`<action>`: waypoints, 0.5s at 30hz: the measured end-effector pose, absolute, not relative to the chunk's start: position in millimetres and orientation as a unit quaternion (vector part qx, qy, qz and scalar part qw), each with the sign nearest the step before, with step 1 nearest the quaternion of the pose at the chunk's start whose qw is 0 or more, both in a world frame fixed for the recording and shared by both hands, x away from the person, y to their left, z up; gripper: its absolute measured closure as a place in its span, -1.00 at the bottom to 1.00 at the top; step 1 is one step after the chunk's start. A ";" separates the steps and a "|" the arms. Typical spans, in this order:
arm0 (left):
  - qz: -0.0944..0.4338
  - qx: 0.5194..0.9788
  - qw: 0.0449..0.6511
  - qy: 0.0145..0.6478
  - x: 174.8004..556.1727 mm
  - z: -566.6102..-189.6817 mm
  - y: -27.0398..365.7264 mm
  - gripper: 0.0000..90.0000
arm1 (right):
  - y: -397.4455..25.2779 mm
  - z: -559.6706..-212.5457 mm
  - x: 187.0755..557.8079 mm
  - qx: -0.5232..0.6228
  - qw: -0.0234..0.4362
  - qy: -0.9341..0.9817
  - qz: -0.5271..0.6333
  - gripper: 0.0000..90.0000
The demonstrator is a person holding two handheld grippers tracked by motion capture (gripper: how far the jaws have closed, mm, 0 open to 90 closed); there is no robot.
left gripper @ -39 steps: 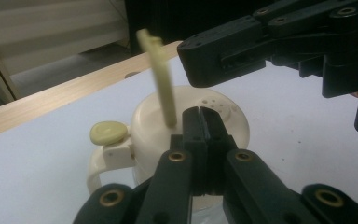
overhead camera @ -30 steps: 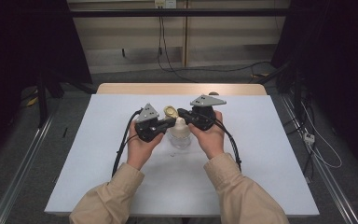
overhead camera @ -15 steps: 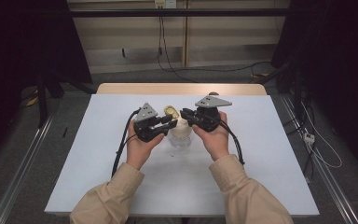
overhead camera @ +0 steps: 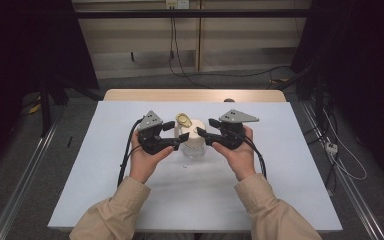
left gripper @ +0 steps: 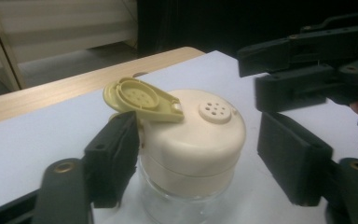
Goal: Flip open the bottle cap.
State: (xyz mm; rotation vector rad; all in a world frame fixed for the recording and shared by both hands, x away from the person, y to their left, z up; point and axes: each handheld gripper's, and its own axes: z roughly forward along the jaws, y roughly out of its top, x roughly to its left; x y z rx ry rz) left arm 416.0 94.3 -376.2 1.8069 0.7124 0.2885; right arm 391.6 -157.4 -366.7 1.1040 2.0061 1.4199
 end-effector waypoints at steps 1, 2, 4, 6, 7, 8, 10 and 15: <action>0.118 0.765 0.555 0.305 414.9 -376.3 95.3 -0.44 | -159.4 -367.5 388.8 0.400 0.219 0.726 0.515 -0.18; 0.117 0.766 0.553 0.306 413.3 -376.1 96.6 -0.49 | -161.6 -368.5 385.9 0.400 0.214 0.728 0.515 -0.26; 0.115 0.766 0.555 0.302 408.7 -376.2 100.4 -0.57 | -166.3 -370.8 378.8 0.396 0.215 0.732 0.511 -0.36; 0.107 0.771 0.552 0.299 405.3 -376.6 104.7 -0.60 | -172.4 -373.4 370.4 0.394 0.216 0.734 0.509 -0.43; 0.106 0.773 0.551 0.296 403.5 -376.9 107.7 -0.66 | -176.4 -375.1 366.2 0.393 0.219 0.732 0.511 -0.46; 0.102 0.770 0.555 0.298 401.3 -377.5 110.6 -0.67 | -180.7 -376.9 362.4 0.392 0.218 0.732 0.513 -0.48; 0.095 0.765 0.562 0.300 398.5 -379.3 116.9 -0.68 | -189.9 -380.9 355.2 0.397 0.218 0.728 0.515 -0.54; 0.089 0.766 0.565 0.294 392.9 -387.1 129.8 -0.74 | -208.6 -395.5 340.2 0.407 0.213 0.720 0.521 -0.56</action>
